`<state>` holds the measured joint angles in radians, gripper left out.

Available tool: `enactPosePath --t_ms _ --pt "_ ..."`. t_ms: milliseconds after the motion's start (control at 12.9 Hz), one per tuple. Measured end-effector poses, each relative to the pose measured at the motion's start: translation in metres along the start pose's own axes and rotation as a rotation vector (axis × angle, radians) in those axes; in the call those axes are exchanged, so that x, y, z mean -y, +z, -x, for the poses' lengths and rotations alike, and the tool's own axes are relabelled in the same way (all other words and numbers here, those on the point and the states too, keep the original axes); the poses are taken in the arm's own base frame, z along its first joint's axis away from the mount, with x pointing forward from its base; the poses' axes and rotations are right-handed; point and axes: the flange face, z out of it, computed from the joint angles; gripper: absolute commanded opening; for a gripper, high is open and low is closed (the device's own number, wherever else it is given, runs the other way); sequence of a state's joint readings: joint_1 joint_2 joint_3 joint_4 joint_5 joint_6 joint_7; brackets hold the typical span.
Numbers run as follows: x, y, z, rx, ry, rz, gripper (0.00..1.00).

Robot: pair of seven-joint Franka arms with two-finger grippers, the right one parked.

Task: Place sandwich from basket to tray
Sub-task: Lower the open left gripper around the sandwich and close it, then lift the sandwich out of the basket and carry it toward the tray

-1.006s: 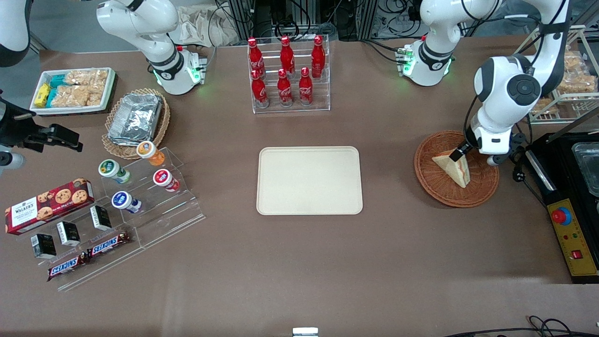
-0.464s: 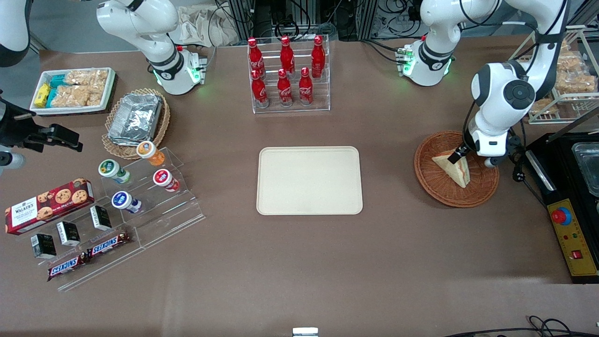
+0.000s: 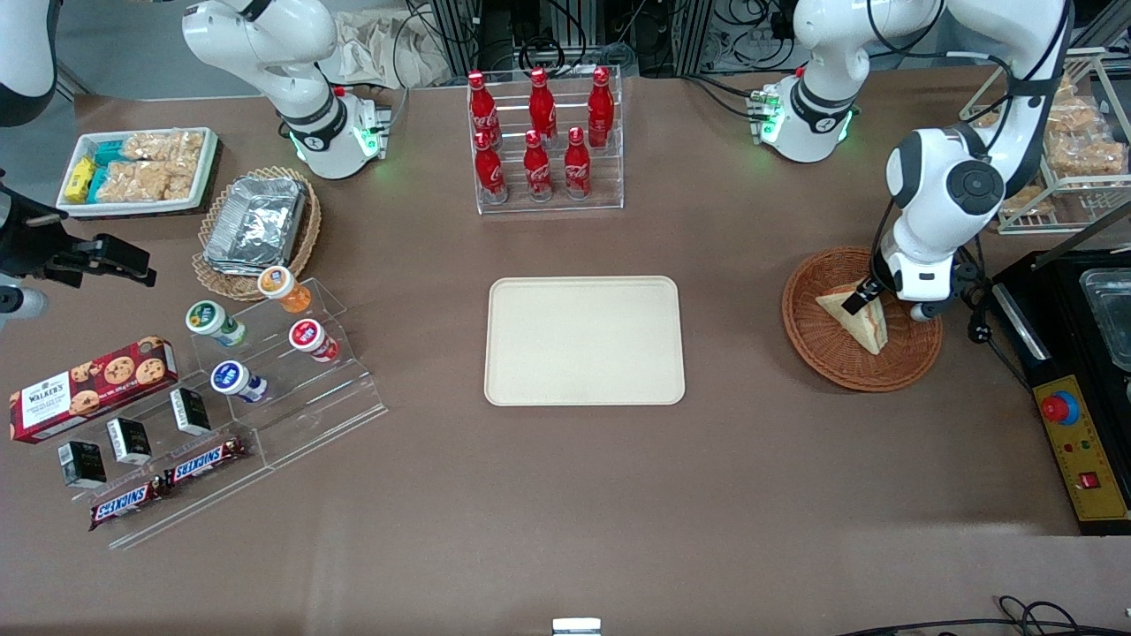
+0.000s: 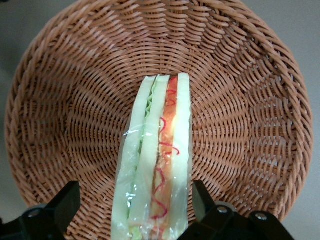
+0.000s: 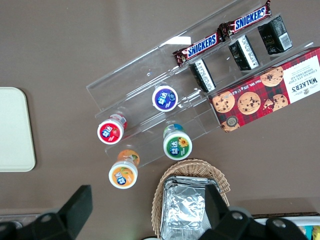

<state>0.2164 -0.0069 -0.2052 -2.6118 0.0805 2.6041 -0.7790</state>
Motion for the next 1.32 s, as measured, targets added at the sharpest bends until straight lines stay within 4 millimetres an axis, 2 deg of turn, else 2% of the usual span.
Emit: enactPosePath --t_ms 310,464,542,619,696,774,929,1006,1161,1315 --pt "-0.001 0.013 0.002 0.015 0.005 -0.003 0.99" --pt "-0.002 0.019 0.002 0.015 0.009 0.002 0.94" --pt "-0.003 0.022 0.002 0.014 0.01 0.006 0.87" --pt "-0.003 0.024 0.002 0.013 0.01 0.011 0.74" --pt "-0.004 0.027 0.002 0.012 0.01 0.015 0.55" --pt "-0.004 0.028 0.002 0.012 0.01 0.015 0.41" --pt "-0.004 0.027 0.0 0.006 0.007 0.021 0.18" --pt "-0.004 0.026 -0.001 0.003 0.007 0.023 0.12" --pt "-0.005 0.021 -0.004 -0.008 0.012 0.029 0.09" --pt "-0.007 0.004 -0.008 -0.034 0.019 0.035 0.09"
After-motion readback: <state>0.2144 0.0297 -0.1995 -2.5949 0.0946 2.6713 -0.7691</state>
